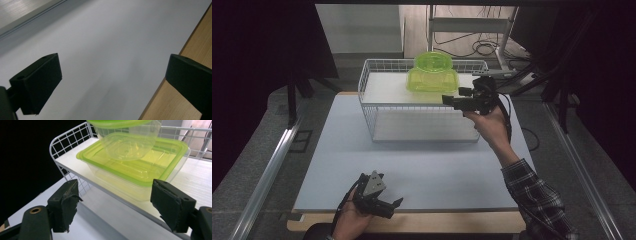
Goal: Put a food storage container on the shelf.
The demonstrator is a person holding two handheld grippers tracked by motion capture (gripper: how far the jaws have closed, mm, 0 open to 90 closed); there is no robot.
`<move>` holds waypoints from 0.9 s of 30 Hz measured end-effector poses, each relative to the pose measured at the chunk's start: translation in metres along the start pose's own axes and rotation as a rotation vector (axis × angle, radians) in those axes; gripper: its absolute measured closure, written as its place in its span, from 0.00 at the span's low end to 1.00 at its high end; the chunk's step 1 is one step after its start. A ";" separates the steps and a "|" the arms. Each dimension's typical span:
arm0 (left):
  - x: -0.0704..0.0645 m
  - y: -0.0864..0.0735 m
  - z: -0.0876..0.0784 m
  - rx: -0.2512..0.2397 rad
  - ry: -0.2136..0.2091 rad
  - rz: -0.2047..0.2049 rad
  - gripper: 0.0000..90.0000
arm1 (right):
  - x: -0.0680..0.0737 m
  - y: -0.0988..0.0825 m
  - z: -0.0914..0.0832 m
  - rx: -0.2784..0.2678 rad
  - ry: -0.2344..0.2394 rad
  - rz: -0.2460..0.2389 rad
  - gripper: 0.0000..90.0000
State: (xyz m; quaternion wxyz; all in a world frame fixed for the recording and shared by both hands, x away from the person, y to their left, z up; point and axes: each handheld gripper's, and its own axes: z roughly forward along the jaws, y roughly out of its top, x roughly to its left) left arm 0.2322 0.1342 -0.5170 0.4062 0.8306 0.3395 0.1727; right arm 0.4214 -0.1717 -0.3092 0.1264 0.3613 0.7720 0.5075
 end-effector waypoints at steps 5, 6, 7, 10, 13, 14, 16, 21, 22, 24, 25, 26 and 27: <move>-0.001 0.000 0.000 -0.019 0.006 -0.003 0.01 | 0.000 -0.006 -0.002 0.000 0.005 -0.008 0.24; 0.000 0.000 0.000 -0.021 0.004 -0.006 0.01 | 0.000 -0.007 -0.002 0.002 0.007 -0.011 0.23; 0.000 0.000 -0.001 -0.023 0.005 -0.008 0.01 | 0.001 -0.008 -0.002 0.003 0.006 -0.015 0.23; 0.002 -0.001 -0.001 -0.033 0.007 -0.024 0.01 | 0.001 -0.011 -0.003 0.002 0.007 -0.023 0.22; 0.003 -0.001 -0.002 -0.040 0.011 -0.030 0.01 | 0.001 -0.015 -0.003 0.004 0.013 -0.026 0.21; 0.004 -0.001 -0.002 -0.041 0.010 -0.033 0.01 | 0.001 -0.016 -0.003 0.006 0.014 -0.029 0.21; 0.004 -0.001 -0.002 -0.040 0.012 -0.032 0.01 | 0.002 -0.019 -0.003 0.007 0.016 -0.032 0.20; 0.004 -0.002 -0.001 -0.034 0.023 -0.013 0.01 | 0.003 -0.025 -0.004 0.012 0.022 -0.043 0.19; 0.004 -0.002 -0.001 -0.032 0.023 -0.012 0.01 | 0.003 -0.026 -0.004 0.014 0.025 -0.044 0.18; 0.004 -0.002 -0.001 -0.033 0.022 -0.014 0.02 | 0.004 -0.029 -0.004 0.018 0.030 -0.048 0.18; 0.004 -0.002 -0.002 -0.034 0.021 -0.012 0.02 | 0.004 -0.030 -0.004 0.017 0.033 -0.049 0.17; 0.004 -0.002 -0.002 -0.034 0.020 -0.012 0.02 | 0.004 -0.031 -0.005 0.017 0.034 -0.055 0.17; 0.004 -0.002 -0.002 -0.035 0.019 -0.011 0.02 | 0.005 -0.032 -0.005 0.020 0.036 -0.057 0.16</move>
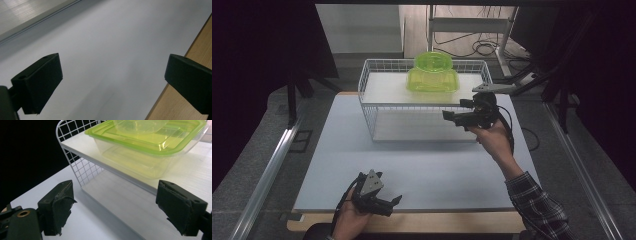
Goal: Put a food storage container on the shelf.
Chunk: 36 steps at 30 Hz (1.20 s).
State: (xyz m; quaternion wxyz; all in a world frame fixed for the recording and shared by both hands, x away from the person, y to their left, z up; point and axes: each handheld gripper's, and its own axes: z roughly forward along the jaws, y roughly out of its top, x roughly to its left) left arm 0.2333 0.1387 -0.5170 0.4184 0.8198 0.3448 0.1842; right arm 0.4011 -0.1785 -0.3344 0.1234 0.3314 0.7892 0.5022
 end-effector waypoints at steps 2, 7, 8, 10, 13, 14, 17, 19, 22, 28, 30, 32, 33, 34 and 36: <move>0.000 0.000 0.000 -0.003 -0.010 -0.003 0.02 | 0.002 -0.002 0.000 0.002 0.004 -0.008 0.15; 0.000 0.000 0.000 -0.005 -0.016 -0.004 0.02 | 0.005 -0.008 0.001 0.017 0.010 -0.032 0.13; 0.000 0.000 0.000 -0.004 -0.015 -0.003 0.01 | 0.006 -0.009 0.002 0.018 0.010 -0.035 0.13; 0.000 0.000 0.000 -0.003 -0.016 -0.001 0.02 | 0.006 -0.012 0.002 0.025 0.010 -0.043 0.12; 0.000 0.000 0.000 0.000 -0.014 0.003 0.02 | 0.007 -0.016 0.004 0.030 0.007 -0.054 0.11; 0.000 0.000 0.000 0.000 -0.014 0.003 0.02 | 0.007 -0.017 0.004 0.033 0.006 -0.055 0.11; 0.000 0.000 0.000 0.001 -0.015 0.003 0.02 | 0.008 -0.021 0.005 0.035 0.008 -0.060 0.11; 0.000 0.000 0.000 0.003 -0.015 0.004 0.02 | 0.008 -0.024 0.005 0.035 0.009 -0.062 0.10; -0.001 0.000 0.001 0.006 -0.016 0.005 0.02 | 0.008 -0.029 0.005 0.037 0.009 -0.067 0.10; -0.001 0.000 0.001 0.012 -0.015 0.007 0.01 | 0.010 -0.040 0.008 0.049 0.003 -0.087 0.09; -0.001 0.000 0.001 0.014 -0.014 0.007 0.01 | 0.010 -0.043 0.009 0.055 -0.004 -0.098 0.08; -0.001 0.000 0.002 0.014 -0.014 0.006 0.02 | 0.010 -0.048 0.010 0.062 -0.008 -0.108 0.08; -0.001 0.000 0.002 0.015 -0.014 0.007 0.01 | 0.010 -0.050 0.011 0.066 -0.008 -0.111 0.07; -0.001 0.000 0.002 0.016 -0.013 0.007 0.01 | 0.011 -0.053 0.012 0.068 -0.008 -0.111 0.07; -0.001 0.000 0.002 0.016 -0.012 0.008 0.01 | 0.011 -0.059 0.013 0.072 -0.008 -0.112 0.06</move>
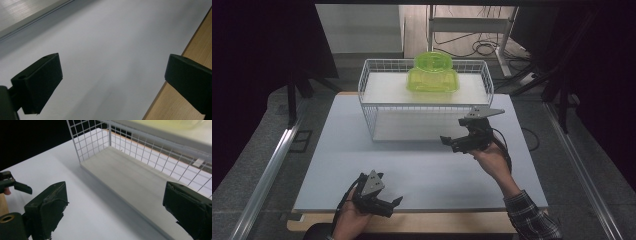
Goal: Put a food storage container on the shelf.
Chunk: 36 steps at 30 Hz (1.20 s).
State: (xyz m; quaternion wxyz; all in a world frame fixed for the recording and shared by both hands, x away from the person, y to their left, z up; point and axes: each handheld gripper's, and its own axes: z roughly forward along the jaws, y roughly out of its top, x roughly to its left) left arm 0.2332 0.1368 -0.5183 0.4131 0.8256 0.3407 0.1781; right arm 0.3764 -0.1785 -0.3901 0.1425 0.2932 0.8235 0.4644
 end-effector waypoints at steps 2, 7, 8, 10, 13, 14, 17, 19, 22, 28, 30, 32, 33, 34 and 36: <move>0.000 0.000 0.000 0.000 0.000 0.000 0.01 | 0.001 -0.007 0.001 0.008 -0.003 0.002 0.05; 0.000 0.000 0.000 0.003 0.001 0.003 0.02 | 0.000 -0.024 0.003 0.009 -0.014 0.015 0.04; -0.001 0.000 0.001 0.005 0.001 0.003 0.01 | -0.001 -0.026 0.004 0.022 -0.017 0.015 0.03; -0.001 0.000 0.001 0.006 0.002 0.004 0.01 | -0.001 -0.029 0.003 0.034 -0.036 0.004 0.03; 0.000 0.000 0.000 0.006 0.001 0.004 0.01 | -0.001 -0.034 0.000 0.031 -0.039 0.009 0.03; -0.001 0.000 0.000 0.006 0.001 0.004 0.01 | -0.001 -0.035 -0.001 0.033 -0.046 0.006 0.03; -0.001 0.000 0.000 0.005 0.000 0.004 0.01 | 0.000 -0.041 -0.004 0.034 -0.056 0.001 0.02; -0.001 0.000 0.000 0.006 0.001 0.005 0.01 | 0.001 -0.044 -0.007 0.035 -0.060 0.000 0.02; -0.001 0.000 0.000 0.006 0.000 0.005 0.01 | 0.002 -0.050 -0.010 0.039 -0.061 0.003 0.02; -0.001 0.000 0.000 0.006 0.000 0.006 0.01 | 0.005 -0.064 -0.013 0.055 -0.059 0.003 0.02; -0.001 0.000 0.000 0.007 0.000 0.006 0.01 | 0.006 -0.069 -0.014 0.061 -0.062 0.003 0.02; -0.001 0.000 0.000 0.007 -0.001 0.005 0.01 | 0.008 -0.073 -0.014 0.066 -0.068 0.002 0.02; -0.001 0.000 0.000 0.008 -0.001 0.005 0.01 | 0.009 -0.075 -0.014 0.069 -0.070 0.002 0.01; -0.001 0.000 0.000 0.008 -0.001 0.005 0.01 | 0.009 -0.077 -0.015 0.074 -0.071 0.004 0.01; -0.001 0.000 0.000 0.007 -0.003 0.005 0.01 | 0.010 -0.081 -0.015 0.079 -0.072 0.003 0.01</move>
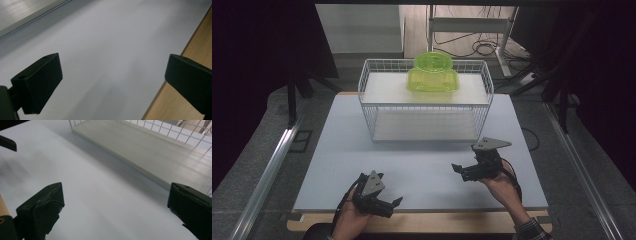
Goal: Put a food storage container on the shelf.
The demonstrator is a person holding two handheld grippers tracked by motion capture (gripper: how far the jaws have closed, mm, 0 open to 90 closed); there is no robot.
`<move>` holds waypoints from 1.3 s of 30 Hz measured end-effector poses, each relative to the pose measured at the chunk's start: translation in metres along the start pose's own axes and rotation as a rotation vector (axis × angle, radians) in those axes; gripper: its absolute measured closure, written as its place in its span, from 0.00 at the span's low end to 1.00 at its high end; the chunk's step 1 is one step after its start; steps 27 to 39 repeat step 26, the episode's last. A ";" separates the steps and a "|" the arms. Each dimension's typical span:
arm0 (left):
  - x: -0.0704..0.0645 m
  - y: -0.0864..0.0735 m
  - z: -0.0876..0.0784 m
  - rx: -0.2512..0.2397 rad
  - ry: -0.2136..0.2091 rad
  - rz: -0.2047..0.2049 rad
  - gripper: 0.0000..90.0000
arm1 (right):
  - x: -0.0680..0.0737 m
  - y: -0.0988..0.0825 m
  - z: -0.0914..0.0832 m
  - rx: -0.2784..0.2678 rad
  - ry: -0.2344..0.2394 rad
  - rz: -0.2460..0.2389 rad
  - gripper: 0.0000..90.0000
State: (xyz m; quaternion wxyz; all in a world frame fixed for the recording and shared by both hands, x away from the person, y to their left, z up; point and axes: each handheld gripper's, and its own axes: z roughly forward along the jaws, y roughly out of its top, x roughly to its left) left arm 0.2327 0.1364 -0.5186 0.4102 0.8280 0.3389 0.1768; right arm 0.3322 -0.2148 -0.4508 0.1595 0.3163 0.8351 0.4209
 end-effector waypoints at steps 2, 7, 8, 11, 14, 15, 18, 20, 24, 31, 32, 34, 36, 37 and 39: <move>0.000 0.000 0.000 0.000 -0.001 0.000 0.01 | 0.001 -0.004 0.000 0.006 -0.002 -0.003 0.01; 0.000 0.000 0.001 0.003 -0.006 0.006 0.01 | 0.002 -0.016 -0.003 0.014 -0.001 -0.008 0.01; 0.000 0.000 0.001 0.003 -0.007 0.007 0.01 | 0.003 -0.020 -0.003 0.014 0.000 -0.011 0.01; 0.000 -0.001 0.002 0.006 -0.011 0.012 0.02 | 0.004 -0.028 -0.003 0.018 0.004 -0.013 0.00; -0.001 -0.001 0.003 0.002 -0.011 0.008 0.01 | 0.005 -0.037 -0.002 0.032 0.008 -0.010 0.00; -0.001 -0.001 0.003 0.002 -0.011 0.010 0.01 | 0.005 -0.040 -0.002 0.039 0.008 -0.010 0.00; -0.001 -0.001 0.003 0.006 -0.012 0.016 0.01 | 0.005 -0.048 0.001 0.068 0.016 -0.003 0.00; -0.001 -0.001 0.003 0.009 -0.013 0.021 0.01 | 0.006 -0.053 0.004 0.090 0.020 0.003 0.00; -0.001 -0.001 0.003 0.010 -0.013 0.021 0.01 | 0.006 -0.057 0.010 0.121 0.022 0.001 0.00; -0.001 -0.001 0.003 0.006 -0.013 0.015 0.01 | 0.006 -0.057 0.011 0.132 0.016 -0.001 0.00; -0.001 -0.001 0.003 0.006 -0.013 0.015 0.01 | 0.006 -0.057 0.011 0.132 0.016 -0.001 0.00; -0.001 -0.001 0.003 0.006 -0.013 0.015 0.01 | 0.006 -0.057 0.011 0.132 0.016 -0.001 0.00; -0.001 -0.001 0.003 0.006 -0.013 0.015 0.01 | 0.006 -0.057 0.011 0.132 0.016 -0.001 0.00; -0.001 -0.001 0.003 0.006 -0.013 0.015 0.01 | 0.006 -0.057 0.011 0.132 0.016 -0.001 0.00; -0.001 -0.001 0.003 0.006 -0.013 0.015 0.01 | 0.006 -0.057 0.011 0.132 0.016 -0.001 0.00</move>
